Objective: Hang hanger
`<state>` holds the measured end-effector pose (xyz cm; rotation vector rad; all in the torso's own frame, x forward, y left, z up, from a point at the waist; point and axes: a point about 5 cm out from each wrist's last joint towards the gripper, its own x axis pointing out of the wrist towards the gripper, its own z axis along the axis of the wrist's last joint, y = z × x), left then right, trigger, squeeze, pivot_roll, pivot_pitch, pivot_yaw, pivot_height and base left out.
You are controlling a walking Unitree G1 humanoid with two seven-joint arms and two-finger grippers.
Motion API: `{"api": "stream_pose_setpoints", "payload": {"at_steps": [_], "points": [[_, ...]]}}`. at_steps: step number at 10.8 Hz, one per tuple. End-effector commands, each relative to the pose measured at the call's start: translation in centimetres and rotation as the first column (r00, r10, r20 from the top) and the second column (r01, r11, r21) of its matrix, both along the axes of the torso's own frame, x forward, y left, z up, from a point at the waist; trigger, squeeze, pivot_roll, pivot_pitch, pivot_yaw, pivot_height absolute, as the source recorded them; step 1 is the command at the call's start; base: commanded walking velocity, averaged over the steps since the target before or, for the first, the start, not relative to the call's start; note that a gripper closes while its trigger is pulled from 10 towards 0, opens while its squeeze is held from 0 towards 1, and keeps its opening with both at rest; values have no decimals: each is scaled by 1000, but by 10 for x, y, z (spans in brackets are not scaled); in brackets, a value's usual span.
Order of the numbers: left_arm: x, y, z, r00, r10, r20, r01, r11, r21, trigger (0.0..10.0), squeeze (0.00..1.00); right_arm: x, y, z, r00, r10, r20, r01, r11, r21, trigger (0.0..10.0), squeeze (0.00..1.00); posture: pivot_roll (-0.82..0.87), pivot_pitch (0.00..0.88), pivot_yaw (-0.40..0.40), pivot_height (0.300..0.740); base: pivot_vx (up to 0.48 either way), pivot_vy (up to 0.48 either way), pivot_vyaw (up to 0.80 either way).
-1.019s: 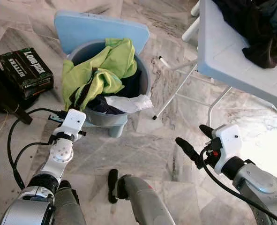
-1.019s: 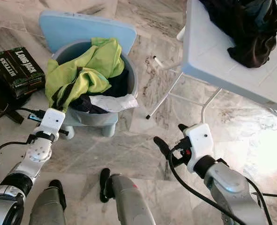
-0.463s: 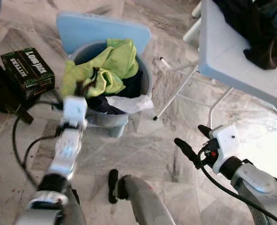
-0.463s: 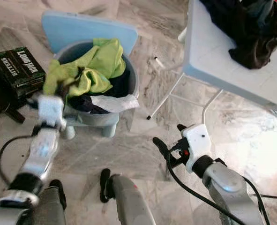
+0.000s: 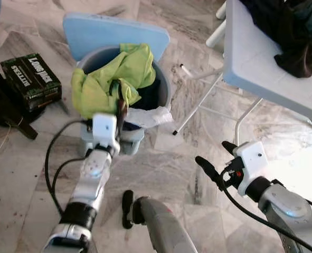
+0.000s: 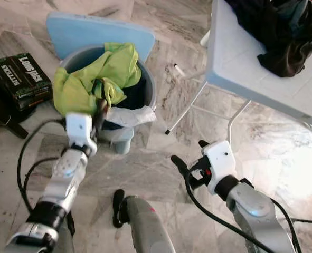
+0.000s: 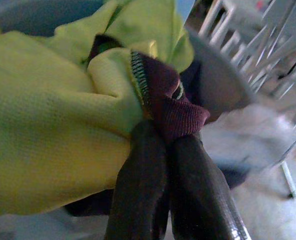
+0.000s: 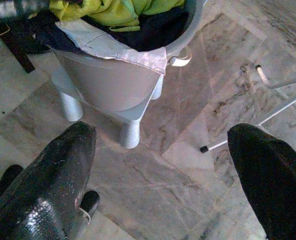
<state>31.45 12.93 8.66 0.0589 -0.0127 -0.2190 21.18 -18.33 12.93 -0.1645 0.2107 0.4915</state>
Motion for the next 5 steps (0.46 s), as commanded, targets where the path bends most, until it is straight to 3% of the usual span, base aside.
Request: {"api": "stream_pose_setpoints", "payload": {"at_steps": [1, 2, 3, 4, 5], "points": [[-4, 1, -7, 999, 14, -46, -11, 998, 60, 10000, 0, -4, -7, -7, 999, -25, -31, 25, 999, -22, 10000, 0, -243, 330, -300, 740, 0, 0, 0], [-5, 8, -8, 997, 49, -55, -44, 996, 82, 10000, 0, -3, -6, -8, 999, -25, -32, 24, 999, -23, 10000, 0, -240, 331, -300, 740, 0, 0, 0], [-6, 13, -9, 995, 78, -55, -73, 993, 96, 10000, 612, -3, -5, -8, 999, -24, -32, 23, 999, -22, 10000, 0, -232, 332, -301, 740, 0, 0, 0], [-7, 17, -8, 995, 88, -45, -82, 989, 122, 10000, 565, -3, -5, -9, 999, -24, -33, 23, 1000, -21, 10000, 0, -232, 332, -301, 740, 0, 0, 0], [-8, 19, -10, 992, 107, -66, -97, 984, 147, 10000, 118, -3, -4, -10, 999, -21, -34, 21, 1000, -21, 10000, 0, -229, 333, -303, 740, 0, 0, 0]]}}
